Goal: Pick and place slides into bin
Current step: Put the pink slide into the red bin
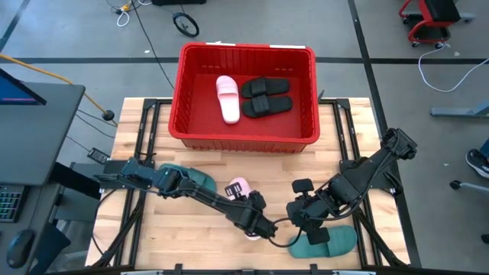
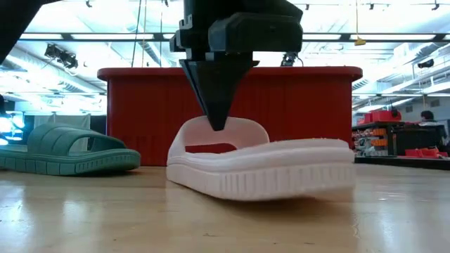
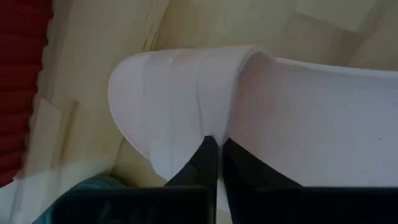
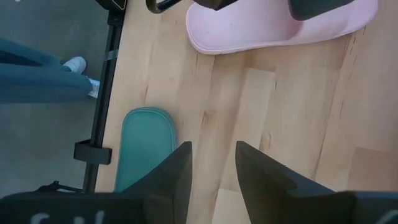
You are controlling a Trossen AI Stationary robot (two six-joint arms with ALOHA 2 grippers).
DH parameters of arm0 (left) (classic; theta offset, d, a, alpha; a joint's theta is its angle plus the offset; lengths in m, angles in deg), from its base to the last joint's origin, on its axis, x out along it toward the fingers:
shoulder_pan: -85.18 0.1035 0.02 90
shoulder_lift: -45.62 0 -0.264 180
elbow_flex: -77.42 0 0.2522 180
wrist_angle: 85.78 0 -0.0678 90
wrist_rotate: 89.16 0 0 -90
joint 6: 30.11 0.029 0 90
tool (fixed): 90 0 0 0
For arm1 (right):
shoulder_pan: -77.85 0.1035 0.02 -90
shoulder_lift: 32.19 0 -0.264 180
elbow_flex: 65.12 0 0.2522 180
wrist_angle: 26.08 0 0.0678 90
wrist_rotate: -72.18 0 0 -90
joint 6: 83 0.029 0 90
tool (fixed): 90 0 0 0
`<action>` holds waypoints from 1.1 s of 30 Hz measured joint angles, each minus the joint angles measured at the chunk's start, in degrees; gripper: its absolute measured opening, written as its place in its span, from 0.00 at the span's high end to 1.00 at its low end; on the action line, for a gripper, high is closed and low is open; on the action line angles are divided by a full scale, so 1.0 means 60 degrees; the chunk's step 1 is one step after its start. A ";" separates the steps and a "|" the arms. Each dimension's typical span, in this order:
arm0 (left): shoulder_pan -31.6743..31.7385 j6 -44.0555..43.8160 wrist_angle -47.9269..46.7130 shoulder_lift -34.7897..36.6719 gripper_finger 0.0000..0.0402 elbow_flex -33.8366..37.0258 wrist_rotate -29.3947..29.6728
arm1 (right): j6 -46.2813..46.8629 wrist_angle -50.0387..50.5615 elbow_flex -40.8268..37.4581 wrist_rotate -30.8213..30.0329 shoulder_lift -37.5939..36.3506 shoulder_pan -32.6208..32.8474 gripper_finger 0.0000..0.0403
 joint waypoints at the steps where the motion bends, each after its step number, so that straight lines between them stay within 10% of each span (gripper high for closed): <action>1: 0.0013 0.0004 -0.0024 0.0004 0.96 0.0000 0.0003 | 0.0000 -0.0002 0.0000 0.0000 0.0000 0.0000 0.68; 24: -0.1273 -0.1021 0.0123 0.2183 0.98 0.0011 -0.0822 | -0.0015 -0.0002 0.0000 -0.0004 0.0000 -0.0007 0.68; 33: -0.1798 0.0255 0.0455 0.4315 0.98 0.0011 0.1132 | -0.0033 -0.0014 0.0000 -0.0291 0.0000 -0.0007 0.68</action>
